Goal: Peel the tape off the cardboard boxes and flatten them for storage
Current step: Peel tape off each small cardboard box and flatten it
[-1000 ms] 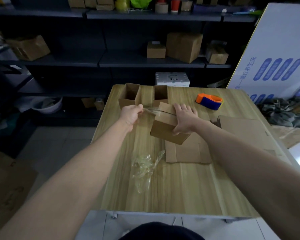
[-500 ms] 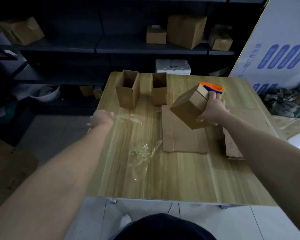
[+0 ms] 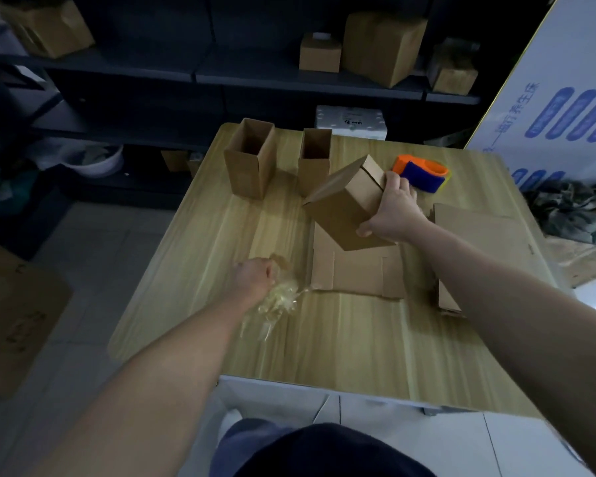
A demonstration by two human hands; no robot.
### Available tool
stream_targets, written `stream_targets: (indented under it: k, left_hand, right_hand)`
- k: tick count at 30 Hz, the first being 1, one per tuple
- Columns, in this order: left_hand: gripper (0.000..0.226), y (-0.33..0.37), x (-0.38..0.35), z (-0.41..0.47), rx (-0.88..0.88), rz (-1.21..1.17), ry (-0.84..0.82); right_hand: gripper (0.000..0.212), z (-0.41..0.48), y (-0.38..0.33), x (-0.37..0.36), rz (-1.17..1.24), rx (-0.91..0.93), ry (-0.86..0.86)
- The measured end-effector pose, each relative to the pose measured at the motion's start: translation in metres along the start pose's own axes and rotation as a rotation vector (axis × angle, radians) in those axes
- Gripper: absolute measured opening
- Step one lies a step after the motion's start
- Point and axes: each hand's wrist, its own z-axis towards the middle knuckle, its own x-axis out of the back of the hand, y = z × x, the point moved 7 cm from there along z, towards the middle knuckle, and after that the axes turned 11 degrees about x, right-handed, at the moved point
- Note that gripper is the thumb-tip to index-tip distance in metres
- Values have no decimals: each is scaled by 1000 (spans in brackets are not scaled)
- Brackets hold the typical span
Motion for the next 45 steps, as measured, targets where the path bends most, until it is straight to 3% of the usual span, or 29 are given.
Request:
stream_targets:
  k: [3, 5, 8, 10, 12, 14, 16, 20, 27, 31, 33, 35, 37, 40, 45]
  left_hand:
    - [12, -5, -13, -6, -12, 81, -68]
    - [16, -14, -18, -6, 37, 54, -118]
    - [43, -27, -25, -11, 175, -12, -312]
    - [61, -34, -19, -16, 232, 74, -363]
    - [66, -40, -4, -20, 253, 171, -290]
    - [41, -43, 16, -20, 217, 168, -149]
    - [20, -48, 31, -20, 182, 13, -21]
    - [10, -54, 41, -20, 139, -246, -6]
    - [40, -50, 41, -20, 120, -98, -202]
    - [56, -47, 57, -19, 25, 37, -180]
    - [53, -45, 75, -13, 42, 85, -82]
    - [40, -30, 101, -7, 22, -95, 29]
    - [41, -9, 125, -4, -7, -473, 7]
    - [53, 22, 150, -3, -20, -919, -186]
    - [63, 35, 151, 7, 102, -1177, -524]
  right_hand:
    - [109, -3, 0, -8, 10, 13, -37]
    - [108, -5, -3, -12, 20, 28, -55]
    - [109, -4, -14, -16, 53, 62, -88]
    - [110, -3, -23, -18, 76, 86, -113]
    - [111, -2, -31, -20, 89, 105, -133]
    - [111, -1, -40, -22, 96, 119, -148]
    - [111, -1, -48, -26, 106, 130, -160]
    - [112, -2, -64, -34, 125, 145, -179]
    - [114, 1, -79, -38, 158, 135, -188]
    - [114, 4, -86, -40, 175, 119, -187]
    - [114, 5, -89, -38, 180, 103, -176]
    - [114, 8, -90, -33, 197, 79, -154]
    - [114, 10, -90, -29, 233, 42, -123]
    - [113, 12, -89, -20, 376, -2, -75]
    - [118, 11, -92, -14, 538, -5, -122]
